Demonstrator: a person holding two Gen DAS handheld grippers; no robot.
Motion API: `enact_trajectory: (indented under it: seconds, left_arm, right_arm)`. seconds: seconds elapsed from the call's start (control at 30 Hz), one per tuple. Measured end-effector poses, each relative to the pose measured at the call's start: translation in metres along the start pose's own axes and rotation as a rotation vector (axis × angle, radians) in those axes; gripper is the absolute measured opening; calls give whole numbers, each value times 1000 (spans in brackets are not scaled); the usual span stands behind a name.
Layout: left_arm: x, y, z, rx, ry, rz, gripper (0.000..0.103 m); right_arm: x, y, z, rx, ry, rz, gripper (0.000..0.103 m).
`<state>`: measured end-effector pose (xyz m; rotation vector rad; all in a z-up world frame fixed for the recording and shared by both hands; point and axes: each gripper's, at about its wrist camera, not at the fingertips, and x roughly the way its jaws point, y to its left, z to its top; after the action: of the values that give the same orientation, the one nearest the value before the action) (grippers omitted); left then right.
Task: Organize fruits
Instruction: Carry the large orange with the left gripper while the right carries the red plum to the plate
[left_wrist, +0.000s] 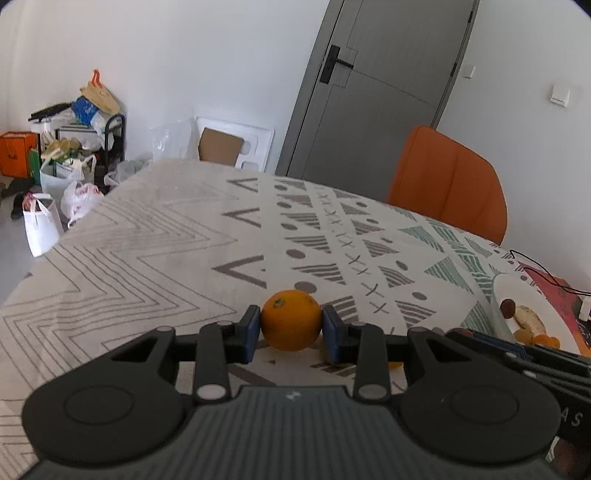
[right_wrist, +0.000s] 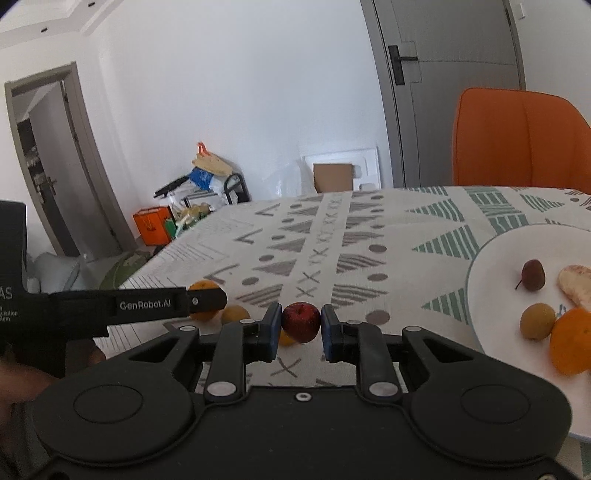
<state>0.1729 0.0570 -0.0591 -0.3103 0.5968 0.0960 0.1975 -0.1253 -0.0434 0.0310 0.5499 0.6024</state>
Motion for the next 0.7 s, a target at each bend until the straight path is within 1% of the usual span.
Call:
enact_trajectory:
  seconds: [0.17, 0.37, 0.53, 0.7]
  left_arm:
    - [-18, -12, 3, 13, -47, -3, 34]
    - [-34, -27, 3, 28, -82, -34, 34]
    - [-41, -45, 3, 56, -112, -73, 34]
    - [-38, -64, 0, 81, -109, -114, 34]
  right_arm:
    - [-7, -3, 6, 26, -12, -6, 21]
    - [-37, -2, 21, 11, -88, -40, 21]
    - [-55, -19, 19, 35, -112, -89, 21]
    - [-66, -38, 12, 74, -121, -136, 21]
